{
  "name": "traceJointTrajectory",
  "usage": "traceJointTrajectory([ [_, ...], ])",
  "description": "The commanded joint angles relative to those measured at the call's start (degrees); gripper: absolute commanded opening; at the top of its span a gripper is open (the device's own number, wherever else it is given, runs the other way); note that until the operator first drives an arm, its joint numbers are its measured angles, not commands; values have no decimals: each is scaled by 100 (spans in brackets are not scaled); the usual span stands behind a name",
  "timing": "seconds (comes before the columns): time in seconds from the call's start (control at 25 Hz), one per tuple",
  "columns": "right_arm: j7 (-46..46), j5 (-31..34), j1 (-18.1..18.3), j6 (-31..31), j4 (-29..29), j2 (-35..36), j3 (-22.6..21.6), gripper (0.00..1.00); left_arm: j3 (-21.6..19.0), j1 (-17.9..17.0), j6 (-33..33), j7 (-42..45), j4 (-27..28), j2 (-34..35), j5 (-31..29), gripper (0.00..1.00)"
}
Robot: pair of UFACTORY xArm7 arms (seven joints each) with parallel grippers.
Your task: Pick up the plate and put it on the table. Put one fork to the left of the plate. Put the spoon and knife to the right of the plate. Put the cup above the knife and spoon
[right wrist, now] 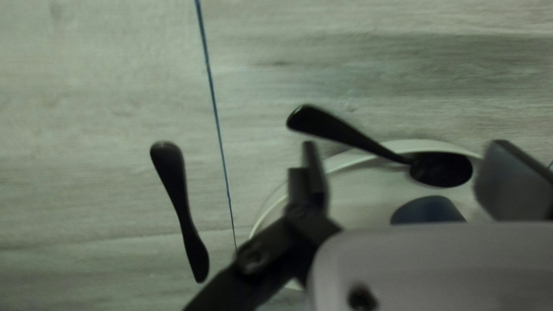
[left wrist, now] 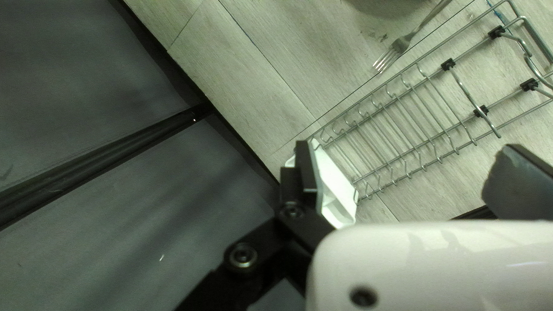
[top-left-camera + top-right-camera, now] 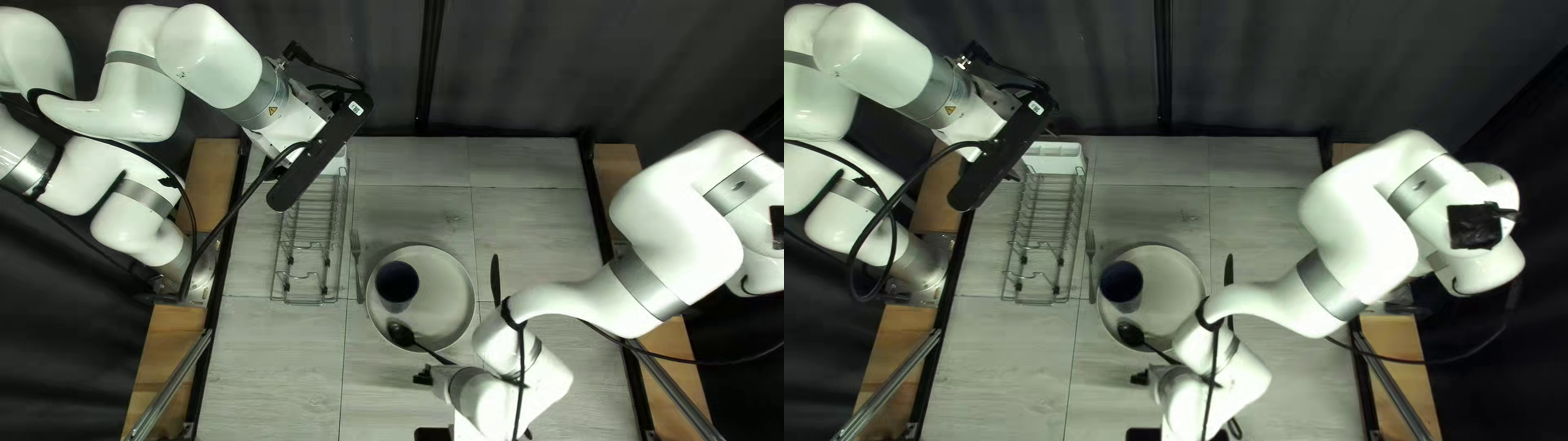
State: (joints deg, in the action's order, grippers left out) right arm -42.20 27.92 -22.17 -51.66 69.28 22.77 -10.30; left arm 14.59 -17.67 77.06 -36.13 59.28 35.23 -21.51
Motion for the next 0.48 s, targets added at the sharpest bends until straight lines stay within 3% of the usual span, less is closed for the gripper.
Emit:
traceJointTrajectory([
  [0.04, -146, 56, 54, 169, -306, -140, -14, 100, 0, 0, 0, 0, 0, 0, 0, 100],
  [0.24, -843, -107, 296, 580, -709, -321, -127, 100, 0, 0, 0, 0, 0, 0, 0, 100],
  [0.48, -1644, -281, 508, 808, -673, -110, -259, 100, 0, 0, 0, 0, 0, 0, 0, 100],
])
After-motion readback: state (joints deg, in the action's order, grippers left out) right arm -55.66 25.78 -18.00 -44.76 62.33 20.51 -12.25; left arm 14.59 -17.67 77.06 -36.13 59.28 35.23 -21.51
